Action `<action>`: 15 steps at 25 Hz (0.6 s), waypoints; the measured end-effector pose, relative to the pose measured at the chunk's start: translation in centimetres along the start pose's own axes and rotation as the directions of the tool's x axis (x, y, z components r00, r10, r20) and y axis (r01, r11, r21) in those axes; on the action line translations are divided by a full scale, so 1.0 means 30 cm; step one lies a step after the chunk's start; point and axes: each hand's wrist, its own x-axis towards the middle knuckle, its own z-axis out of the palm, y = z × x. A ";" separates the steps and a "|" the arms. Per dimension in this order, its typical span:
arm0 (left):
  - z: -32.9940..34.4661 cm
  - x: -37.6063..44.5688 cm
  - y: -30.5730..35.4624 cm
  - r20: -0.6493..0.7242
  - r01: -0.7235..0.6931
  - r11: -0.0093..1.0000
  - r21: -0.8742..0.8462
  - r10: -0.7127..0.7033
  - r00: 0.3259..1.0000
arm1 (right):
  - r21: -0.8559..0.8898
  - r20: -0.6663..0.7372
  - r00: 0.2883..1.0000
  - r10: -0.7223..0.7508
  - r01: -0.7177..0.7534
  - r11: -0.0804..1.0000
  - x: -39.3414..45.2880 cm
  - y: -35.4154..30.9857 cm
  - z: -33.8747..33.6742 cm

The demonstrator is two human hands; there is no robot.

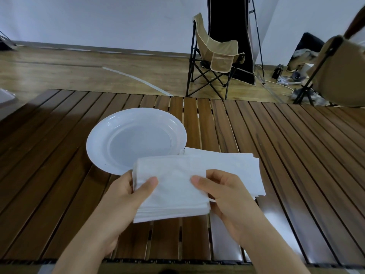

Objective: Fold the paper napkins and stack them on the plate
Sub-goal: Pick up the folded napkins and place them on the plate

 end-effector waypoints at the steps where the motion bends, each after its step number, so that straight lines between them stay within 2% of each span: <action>1: -0.004 -0.001 0.002 -0.003 -0.004 1.000 0.008 0.004 1.000 | -0.020 -0.004 1.000 -0.013 0.013 1.000 0.001 -0.001 0.004; 7: -0.024 0.001 0.060 -0.065 -0.027 0.995 0.094 0.033 0.997 | -0.186 -0.012 0.994 -0.110 0.106 0.977 0.006 -0.043 0.037; 11: -0.039 0.038 0.127 -0.126 -0.075 0.981 0.178 0.098 0.987 | -0.306 0.001 0.994 -0.113 0.108 0.946 0.044 -0.137 0.077; 15: -0.100 0.182 0.189 -0.247 -0.033 0.971 0.238 0.094 0.964 | -0.417 0.026 0.994 -0.103 0.104 0.903 0.181 -0.282 0.139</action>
